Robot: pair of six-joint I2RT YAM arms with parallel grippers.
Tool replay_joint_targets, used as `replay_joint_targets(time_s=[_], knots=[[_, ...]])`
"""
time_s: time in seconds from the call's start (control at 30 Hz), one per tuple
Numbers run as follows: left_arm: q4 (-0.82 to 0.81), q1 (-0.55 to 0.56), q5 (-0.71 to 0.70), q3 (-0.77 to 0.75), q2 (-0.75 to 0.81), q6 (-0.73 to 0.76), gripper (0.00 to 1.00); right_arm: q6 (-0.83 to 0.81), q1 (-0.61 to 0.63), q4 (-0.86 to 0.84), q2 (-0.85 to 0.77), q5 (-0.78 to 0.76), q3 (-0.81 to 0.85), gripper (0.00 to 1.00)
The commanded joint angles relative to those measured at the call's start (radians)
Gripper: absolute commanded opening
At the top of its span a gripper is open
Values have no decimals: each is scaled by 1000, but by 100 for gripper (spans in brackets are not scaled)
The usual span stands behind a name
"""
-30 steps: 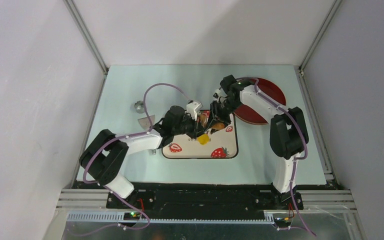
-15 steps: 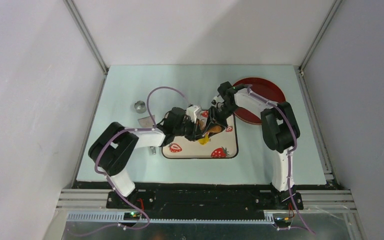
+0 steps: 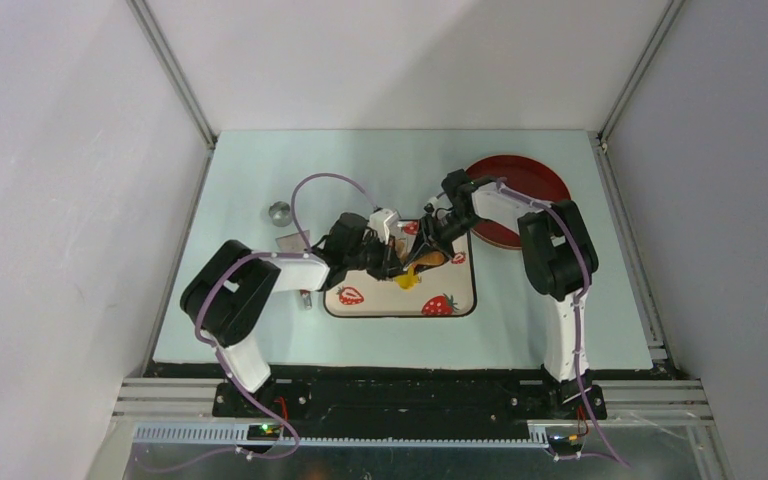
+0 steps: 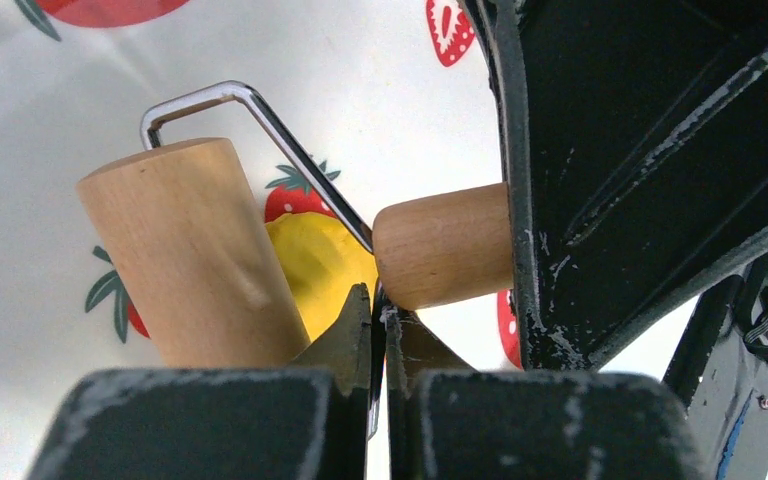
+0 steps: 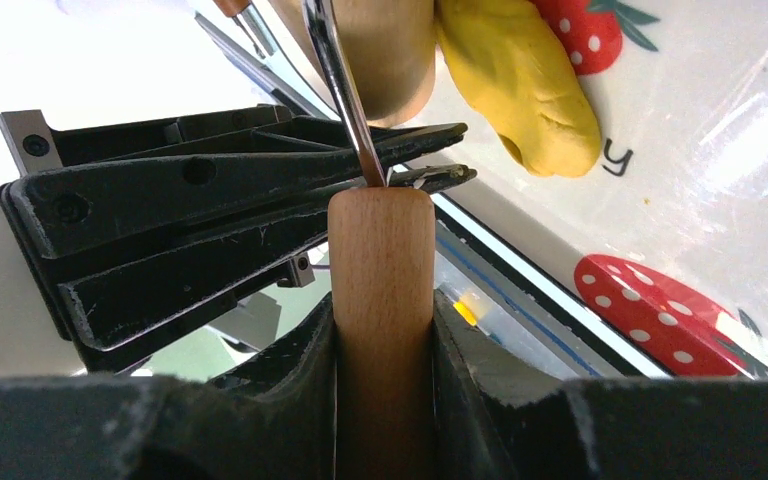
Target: Roll out the dumpling wrappers from the dough
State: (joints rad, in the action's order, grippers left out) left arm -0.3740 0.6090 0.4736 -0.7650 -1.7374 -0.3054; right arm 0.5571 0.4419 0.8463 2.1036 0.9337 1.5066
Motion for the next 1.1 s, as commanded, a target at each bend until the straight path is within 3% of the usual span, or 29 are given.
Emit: replay_joint_targets(time_s=[0.0,0.27,0.47,0.73,1.07], knots=[[-49,40,-2,-22,-17,-93,0,85,100,-139,98,-54,18,0],[-23,16,-50,7,138,-56,0,65,131,-110,48,-84,153,0],[-20,37,-27,-17,213,-75,0,50,126,-48,-68,-135,162,0],[-20,99,-16,-69,155,-101,0,25,72,-14,-176,-146,35,0],[-19,108,31,-123,13,-105,0,23,31,-54,-97,-70,-30,0]])
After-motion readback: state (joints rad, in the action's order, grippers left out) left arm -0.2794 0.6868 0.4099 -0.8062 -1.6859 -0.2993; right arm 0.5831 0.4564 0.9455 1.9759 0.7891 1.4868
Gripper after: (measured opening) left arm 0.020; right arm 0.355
